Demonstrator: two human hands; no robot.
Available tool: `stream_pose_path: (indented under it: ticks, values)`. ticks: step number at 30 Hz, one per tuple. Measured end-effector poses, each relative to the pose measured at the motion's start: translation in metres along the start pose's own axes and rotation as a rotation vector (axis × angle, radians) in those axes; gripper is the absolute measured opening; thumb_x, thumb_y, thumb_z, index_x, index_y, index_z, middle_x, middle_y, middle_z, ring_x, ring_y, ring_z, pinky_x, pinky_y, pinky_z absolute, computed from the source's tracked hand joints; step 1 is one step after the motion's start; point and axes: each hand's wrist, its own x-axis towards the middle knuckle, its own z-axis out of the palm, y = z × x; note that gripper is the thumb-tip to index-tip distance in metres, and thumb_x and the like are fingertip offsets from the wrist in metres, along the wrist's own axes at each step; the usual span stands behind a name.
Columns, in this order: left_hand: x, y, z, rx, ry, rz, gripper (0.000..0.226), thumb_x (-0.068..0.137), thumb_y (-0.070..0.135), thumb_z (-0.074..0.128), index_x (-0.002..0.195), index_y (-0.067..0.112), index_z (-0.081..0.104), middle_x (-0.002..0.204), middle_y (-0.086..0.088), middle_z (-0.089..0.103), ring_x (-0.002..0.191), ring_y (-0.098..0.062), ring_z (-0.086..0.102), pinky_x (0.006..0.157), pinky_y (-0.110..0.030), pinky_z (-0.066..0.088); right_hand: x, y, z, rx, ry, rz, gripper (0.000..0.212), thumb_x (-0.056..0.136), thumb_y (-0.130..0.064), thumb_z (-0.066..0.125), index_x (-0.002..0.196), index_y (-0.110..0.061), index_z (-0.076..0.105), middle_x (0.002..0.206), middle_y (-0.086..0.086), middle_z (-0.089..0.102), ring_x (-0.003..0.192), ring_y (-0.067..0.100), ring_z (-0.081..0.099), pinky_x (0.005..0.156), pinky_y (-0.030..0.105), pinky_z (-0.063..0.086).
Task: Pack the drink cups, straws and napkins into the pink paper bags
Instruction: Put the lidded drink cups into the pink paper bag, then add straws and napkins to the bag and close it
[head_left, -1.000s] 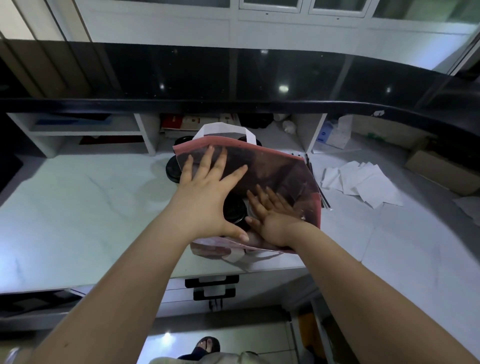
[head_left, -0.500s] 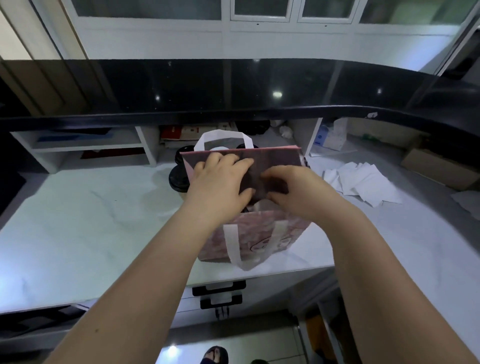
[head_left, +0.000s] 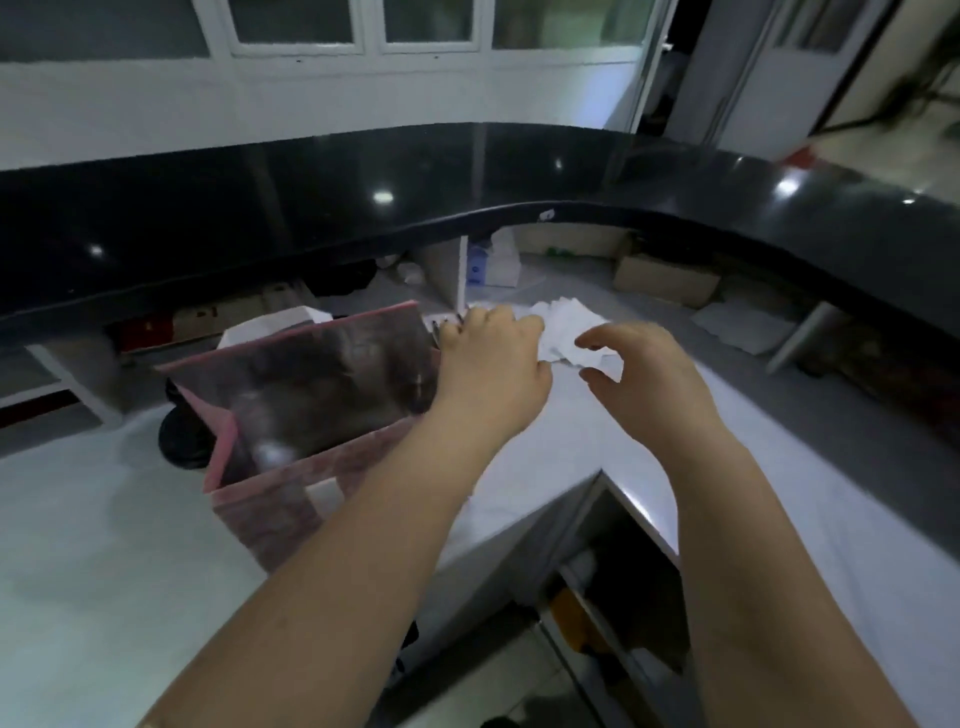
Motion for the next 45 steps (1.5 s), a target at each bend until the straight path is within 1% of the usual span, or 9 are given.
stream_pose_path:
  ticks: [4, 10, 14, 18, 24, 33, 38, 42, 45]
  values:
    - [0.009, 0.034, 0.04, -0.042, -0.11, 0.092, 0.036, 0.094, 0.034, 0.049, 0.128, 0.02, 0.056, 0.123, -0.006, 0.055, 0.116, -0.03, 0.046, 0.092, -0.043, 0.036, -0.027, 0.039, 0.002, -0.027, 0.027, 0.196, 0.031, 0.09, -0.018, 0.065, 0.12, -0.026, 0.063, 0.119, -0.008, 0.063, 0.119, 0.014, 0.048, 0.092, 0.027, 0.041]
    - [-0.002, 0.046, 0.099, -0.072, -0.27, 0.146, 0.038, 0.093, 0.028, 0.05, 0.13, 0.02, 0.053, 0.127, -0.005, 0.053, 0.119, -0.029, 0.044, 0.093, -0.042, 0.032, -0.07, 0.062, 0.028, -0.06, -0.007, 0.337, 0.031, 0.091, -0.018, 0.063, 0.121, -0.025, 0.063, 0.123, -0.008, 0.063, 0.124, 0.015, 0.044, 0.099, 0.03, 0.041]
    - [-0.014, 0.034, 0.128, -0.12, -0.28, 0.166, 0.039, 0.095, 0.036, 0.05, 0.132, 0.024, 0.053, 0.129, -0.002, 0.053, 0.122, -0.027, 0.042, 0.096, -0.041, 0.031, -0.084, 0.065, 0.048, -0.123, -0.045, 0.38, 0.031, 0.091, -0.018, 0.063, 0.121, -0.023, 0.064, 0.126, -0.006, 0.062, 0.125, 0.019, 0.044, 0.103, 0.032, 0.038]
    - [-0.026, 0.023, 0.155, -0.129, -0.269, 0.177, 0.04, 0.094, 0.036, 0.05, 0.132, 0.026, 0.054, 0.129, -0.001, 0.054, 0.121, -0.026, 0.041, 0.095, -0.04, 0.03, -0.084, 0.062, 0.077, -0.111, -0.056, 0.343, 0.028, 0.091, -0.011, 0.061, 0.117, -0.018, 0.068, 0.119, -0.001, 0.066, 0.119, 0.025, 0.048, 0.096, 0.034, 0.041]
    - [-0.021, 0.008, 0.186, -0.12, -0.268, 0.046, 0.041, 0.09, 0.03, 0.054, 0.13, 0.023, 0.056, 0.131, -0.005, 0.047, 0.123, -0.029, 0.032, 0.095, -0.04, 0.024, -0.06, 0.081, 0.108, -0.059, -0.205, 0.345, 0.037, 0.094, -0.007, 0.049, 0.126, -0.02, 0.061, 0.128, -0.005, 0.06, 0.125, 0.017, 0.041, 0.095, 0.028, 0.039]
    - [0.033, 0.004, 0.229, -0.024, -0.27, -0.269, 0.044, 0.092, 0.028, 0.049, 0.136, 0.026, 0.048, 0.146, -0.003, 0.037, 0.134, -0.028, 0.026, 0.106, -0.041, 0.019, 0.05, 0.126, 0.166, 0.041, -0.387, 0.054, 0.033, 0.094, -0.013, 0.053, 0.124, -0.022, 0.062, 0.124, -0.003, 0.062, 0.119, 0.02, 0.047, 0.094, 0.03, 0.04]
    - [0.052, -0.001, 0.246, 0.001, -0.138, -0.481, 0.047, 0.083, 0.023, 0.062, 0.13, 0.021, 0.057, 0.135, -0.007, 0.052, 0.126, -0.032, 0.041, 0.101, -0.045, 0.03, 0.089, 0.128, 0.201, 0.299, -0.42, 0.09, 0.032, 0.09, -0.012, 0.053, 0.118, -0.016, 0.066, 0.117, 0.005, 0.066, 0.111, 0.025, 0.054, 0.089, 0.038, 0.047]
    - [0.061, -0.016, 0.25, 0.094, -0.119, -0.598, 0.064, 0.08, 0.028, 0.065, 0.14, 0.017, 0.045, 0.131, -0.009, 0.052, 0.121, -0.032, 0.043, 0.097, -0.046, 0.035, 0.113, 0.126, 0.228, 0.362, -0.423, 0.131, 0.036, 0.088, -0.014, 0.054, 0.123, -0.011, 0.062, 0.119, 0.011, 0.062, 0.11, 0.031, 0.054, 0.089, 0.044, 0.048]
    - [0.065, -0.023, 0.255, 0.143, -0.111, -0.642, 0.063, 0.082, 0.03, 0.064, 0.14, 0.016, 0.043, 0.131, -0.011, 0.052, 0.121, -0.032, 0.043, 0.099, -0.047, 0.036, 0.133, 0.12, 0.243, 0.326, -0.417, 0.109, 0.033, 0.088, -0.027, 0.06, 0.117, -0.011, 0.064, 0.113, 0.01, 0.061, 0.105, 0.031, 0.054, 0.085, 0.042, 0.047]
